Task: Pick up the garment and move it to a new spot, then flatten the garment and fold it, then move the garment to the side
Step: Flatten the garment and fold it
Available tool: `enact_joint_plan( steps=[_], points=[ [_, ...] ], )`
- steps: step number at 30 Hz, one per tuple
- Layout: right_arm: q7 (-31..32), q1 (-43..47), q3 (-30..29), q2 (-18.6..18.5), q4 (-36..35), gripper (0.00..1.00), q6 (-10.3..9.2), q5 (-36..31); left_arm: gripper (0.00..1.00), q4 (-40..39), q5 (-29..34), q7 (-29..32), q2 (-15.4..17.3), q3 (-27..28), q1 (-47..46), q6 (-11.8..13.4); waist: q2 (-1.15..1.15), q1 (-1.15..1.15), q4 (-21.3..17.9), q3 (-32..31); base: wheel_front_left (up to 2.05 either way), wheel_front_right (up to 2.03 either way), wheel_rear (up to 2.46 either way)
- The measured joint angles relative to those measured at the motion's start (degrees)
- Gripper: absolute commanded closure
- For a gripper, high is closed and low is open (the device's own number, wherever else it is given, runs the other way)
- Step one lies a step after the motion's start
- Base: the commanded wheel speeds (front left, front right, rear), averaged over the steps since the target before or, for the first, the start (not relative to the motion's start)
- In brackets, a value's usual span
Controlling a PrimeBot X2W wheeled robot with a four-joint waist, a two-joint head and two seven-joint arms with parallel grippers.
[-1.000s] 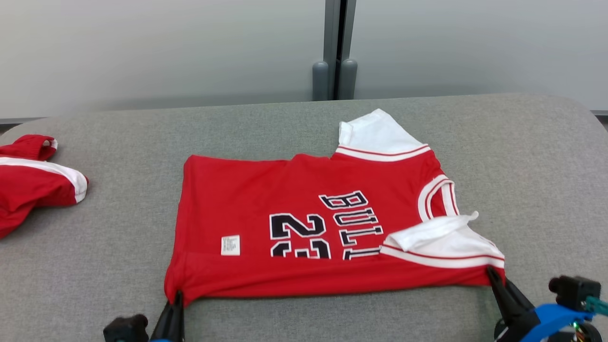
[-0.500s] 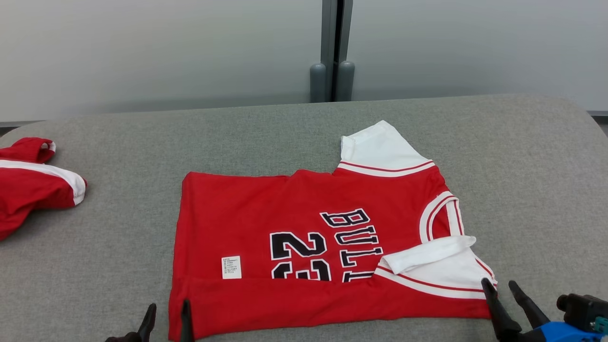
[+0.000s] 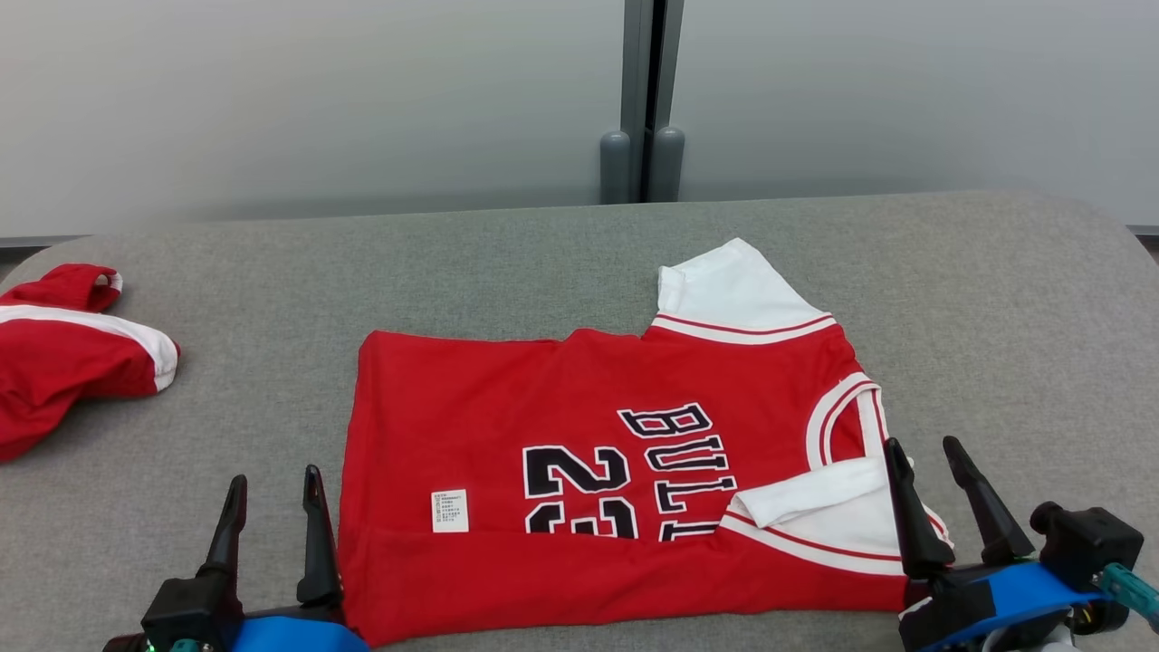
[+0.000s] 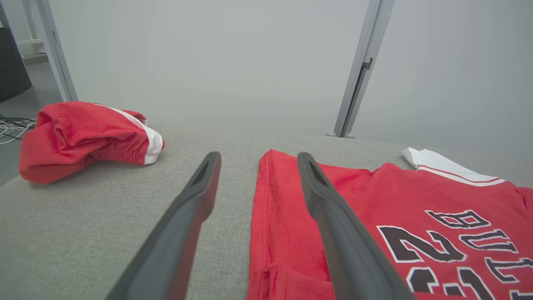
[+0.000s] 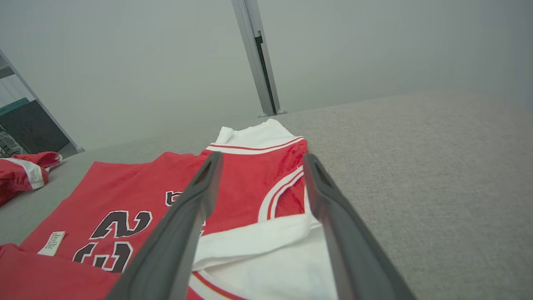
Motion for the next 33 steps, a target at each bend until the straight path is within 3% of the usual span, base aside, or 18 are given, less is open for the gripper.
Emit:
enact_joint_plan(
  steps=[7,16,33],
  points=[
    [-0.59,-0.25,-0.80,2.31,-1.30,0.00,0.00,-4.83,0.00,0.35,4.71,0.00,-0.02,1.97,-0.01,-0.18,0.00,0.00,0.58,-0.89,0.00,0.00,0.00],
    [-0.63,2.17,-2.74,4.15,-0.93,0.00,0.00,-10.79,0.00,3.30,5.04,0.35,0.53,2.13,0.16,-0.75,0.00,0.00,1.19,-2.92,0.00,0.00,0.00],
    [2.82,3.84,-4.14,6.22,-2.58,0.00,0.00,-13.79,0.00,3.82,4.20,2.30,1.33,1.19,-0.49,-1.25,0.01,-0.01,0.71,-4.28,0.00,0.00,0.00]
  ],
)
